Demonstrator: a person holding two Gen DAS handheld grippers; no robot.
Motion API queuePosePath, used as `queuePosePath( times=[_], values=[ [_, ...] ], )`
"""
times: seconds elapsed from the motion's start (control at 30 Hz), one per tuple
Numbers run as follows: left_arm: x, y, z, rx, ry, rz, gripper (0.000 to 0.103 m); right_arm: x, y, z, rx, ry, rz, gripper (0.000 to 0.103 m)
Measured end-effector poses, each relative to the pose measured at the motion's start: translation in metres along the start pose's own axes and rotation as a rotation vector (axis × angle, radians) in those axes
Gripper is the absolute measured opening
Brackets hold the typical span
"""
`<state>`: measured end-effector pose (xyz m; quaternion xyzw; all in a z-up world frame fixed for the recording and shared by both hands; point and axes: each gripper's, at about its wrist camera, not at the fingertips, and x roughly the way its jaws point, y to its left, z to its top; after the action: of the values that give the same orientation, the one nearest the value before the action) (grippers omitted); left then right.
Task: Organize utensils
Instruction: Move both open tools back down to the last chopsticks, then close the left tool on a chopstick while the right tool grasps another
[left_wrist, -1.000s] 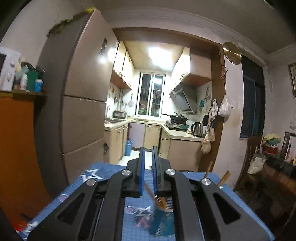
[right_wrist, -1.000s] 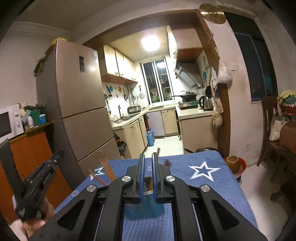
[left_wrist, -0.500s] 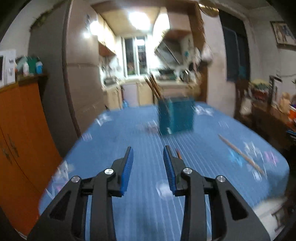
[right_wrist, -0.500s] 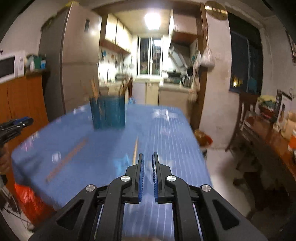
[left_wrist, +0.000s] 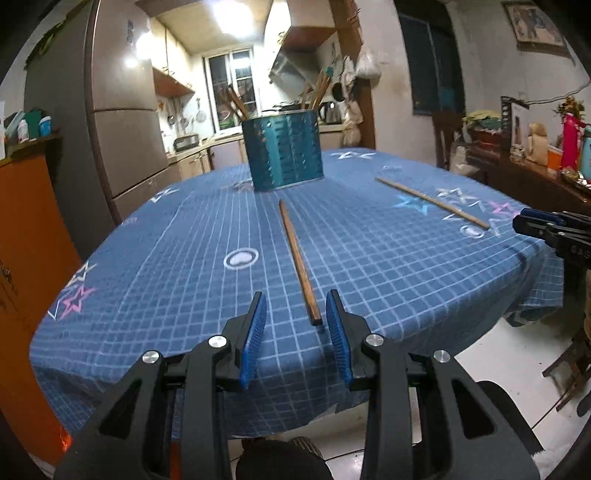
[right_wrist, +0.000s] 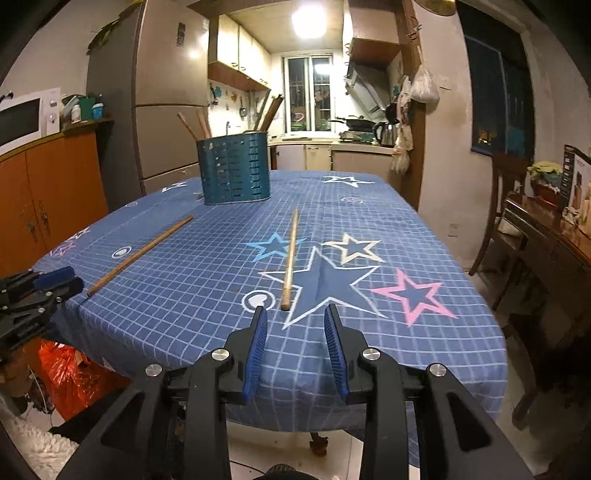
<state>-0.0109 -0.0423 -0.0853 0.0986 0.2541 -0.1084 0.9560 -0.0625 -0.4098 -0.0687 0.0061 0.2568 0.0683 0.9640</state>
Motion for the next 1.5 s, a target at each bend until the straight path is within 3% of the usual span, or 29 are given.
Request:
queuePosePath(
  times=[0.23,0.37,0.53,0.73,0.87,0.93,1.23,1.5],
  values=[
    [0.009,-0.013,-0.008,0.011,-0.02,0.033,0.032,0.026,0.007,0.0,-0.058,0.024,0.005,0.034],
    [0.01,-0.012,-0.01,-0.018,-0.036,0.022,0.032,0.037,0.003,0.008,-0.025,0.031,0.027,0.025],
    [0.015,-0.009,-0.01,-0.059,-0.047,0.015,0.032,0.046,0.003,0.014,-0.022,0.037,0.022,0.024],
    [0.014,-0.007,-0.014,-0.08,-0.066,-0.026,0.019,0.046,0.004,0.011,0.008,0.028,0.007,0.023],
    [0.014,-0.001,-0.016,-0.095,-0.064,-0.035,0.006,0.041,0.006,0.008,0.036,0.015,-0.022,0.015],
    [0.014,0.002,-0.015,-0.102,-0.059,-0.044,0.005,0.038,0.006,0.005,0.056,0.012,-0.028,0.013],
    [0.002,-0.008,-0.027,0.015,-0.104,0.029,0.006,0.03,0.008,0.0,0.071,0.011,-0.036,0.013],
    [-0.004,-0.006,-0.031,0.032,-0.125,0.028,0.006,0.031,0.007,0.0,0.075,0.0,-0.026,0.013]
  ],
)
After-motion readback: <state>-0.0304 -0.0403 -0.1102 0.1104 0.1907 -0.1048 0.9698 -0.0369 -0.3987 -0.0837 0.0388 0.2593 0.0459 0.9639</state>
